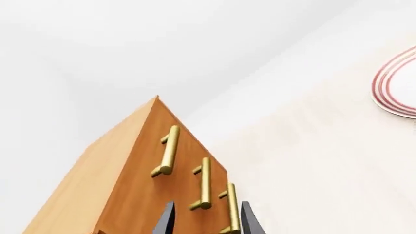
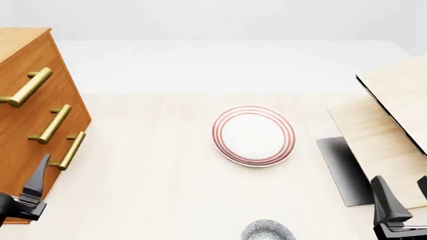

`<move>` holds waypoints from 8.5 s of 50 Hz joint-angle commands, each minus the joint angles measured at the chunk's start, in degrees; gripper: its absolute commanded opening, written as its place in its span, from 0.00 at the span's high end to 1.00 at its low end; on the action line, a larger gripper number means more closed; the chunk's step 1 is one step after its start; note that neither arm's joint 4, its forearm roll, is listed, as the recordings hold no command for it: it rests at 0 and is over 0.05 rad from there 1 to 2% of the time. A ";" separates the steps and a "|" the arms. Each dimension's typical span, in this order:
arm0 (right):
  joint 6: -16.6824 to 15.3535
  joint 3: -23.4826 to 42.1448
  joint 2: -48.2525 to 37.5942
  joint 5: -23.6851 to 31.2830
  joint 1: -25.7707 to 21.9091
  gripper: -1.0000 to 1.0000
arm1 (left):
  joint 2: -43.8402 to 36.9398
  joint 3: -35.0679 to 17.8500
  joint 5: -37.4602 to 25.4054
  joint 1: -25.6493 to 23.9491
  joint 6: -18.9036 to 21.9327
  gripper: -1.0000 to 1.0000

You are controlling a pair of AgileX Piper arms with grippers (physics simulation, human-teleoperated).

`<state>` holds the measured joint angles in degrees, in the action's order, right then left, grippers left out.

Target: Open the top drawer of the cabinet and put the bowl in it.

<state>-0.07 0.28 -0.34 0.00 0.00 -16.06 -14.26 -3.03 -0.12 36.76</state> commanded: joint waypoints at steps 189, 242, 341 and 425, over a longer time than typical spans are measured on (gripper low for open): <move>-0.02 -0.04 -0.03 0.01 0.01 0.00 | -55.30 -9.19 45.89 15.58 38.53 0.00; 0.00 -0.04 -0.01 0.00 0.03 0.00 | -48.24 -8.15 40.91 12.83 43.29 1.00; 0.00 -0.04 -0.02 0.01 0.03 0.00 | -50.84 -4.46 49.33 -13.02 51.66 0.00; 0.00 -0.04 -0.01 0.00 0.03 0.00 | -39.54 -44.64 -19.23 -11.83 -2.40 0.00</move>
<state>-0.09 0.28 -0.38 0.02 0.03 -54.24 -54.66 -17.41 -12.84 39.43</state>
